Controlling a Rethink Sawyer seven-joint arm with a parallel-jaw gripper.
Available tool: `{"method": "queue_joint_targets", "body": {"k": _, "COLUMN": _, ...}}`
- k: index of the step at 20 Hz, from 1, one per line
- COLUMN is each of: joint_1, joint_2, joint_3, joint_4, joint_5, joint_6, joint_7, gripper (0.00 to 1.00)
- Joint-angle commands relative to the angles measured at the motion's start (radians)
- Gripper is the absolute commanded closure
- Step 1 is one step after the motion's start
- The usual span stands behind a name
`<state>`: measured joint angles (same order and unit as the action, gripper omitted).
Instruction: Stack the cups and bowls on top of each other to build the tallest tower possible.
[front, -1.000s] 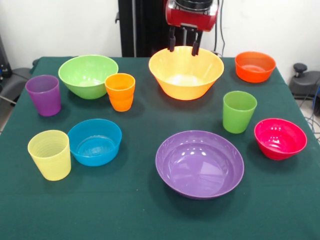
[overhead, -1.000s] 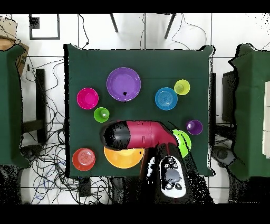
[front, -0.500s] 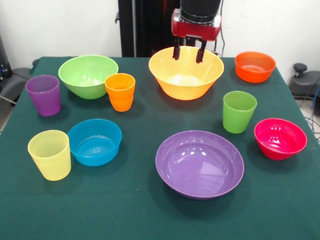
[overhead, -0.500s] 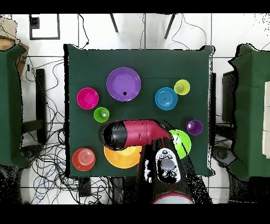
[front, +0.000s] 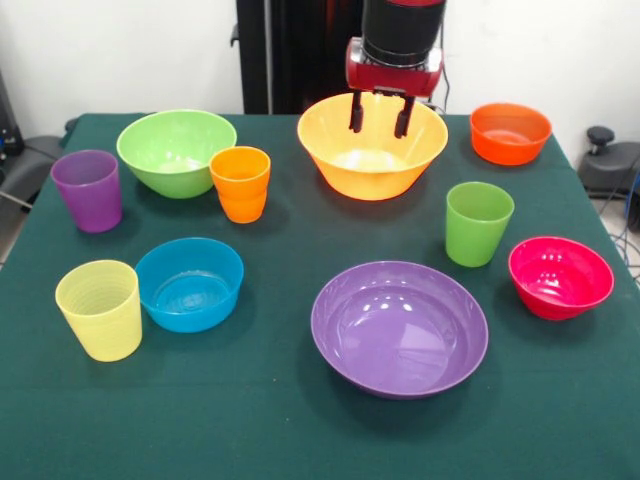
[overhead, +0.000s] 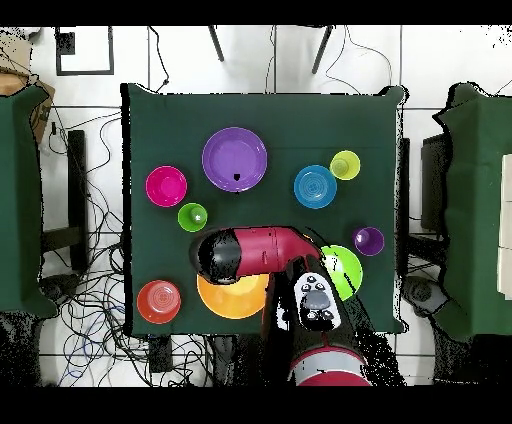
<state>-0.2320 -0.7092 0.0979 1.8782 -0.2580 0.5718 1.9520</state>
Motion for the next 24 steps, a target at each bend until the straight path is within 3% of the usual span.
{"method": "queue_joint_targets", "body": {"k": 1, "joint_1": 0.020, "joint_2": -0.004, "joint_3": 0.078, "joint_4": -0.092, "joint_5": -0.051, "joint_6": 0.104, "joint_7": -0.068, "gripper": 0.00}}
{"method": "queue_joint_targets", "body": {"k": 8, "joint_1": 0.014, "joint_2": -0.036, "joint_3": 0.075, "joint_4": -0.059, "joint_5": -0.044, "joint_6": 0.100, "joint_7": -0.060, "gripper": 0.00}}
{"method": "queue_joint_targets", "body": {"k": 12, "joint_1": 0.007, "joint_2": -0.100, "joint_3": 0.086, "joint_4": -0.037, "joint_5": -0.017, "joint_6": 0.158, "joint_7": -0.074, "gripper": 0.00}}
{"method": "queue_joint_targets", "body": {"k": 18, "joint_1": 0.005, "joint_2": -0.171, "joint_3": 0.091, "joint_4": 0.033, "joint_5": -0.012, "joint_6": 0.140, "joint_7": -0.065, "gripper": 0.00}}
{"method": "queue_joint_targets", "body": {"k": 22, "joint_1": 0.000, "joint_2": -0.239, "joint_3": 0.099, "joint_4": 0.072, "joint_5": 0.007, "joint_6": 0.177, "joint_7": -0.081, "gripper": 0.00}}
{"method": "queue_joint_targets", "body": {"k": 24, "joint_1": 0.025, "joint_2": -0.221, "joint_3": 0.077, "joint_4": 0.047, "joint_5": -0.020, "joint_6": 0.189, "joint_7": -0.058, "gripper": 0.00}}
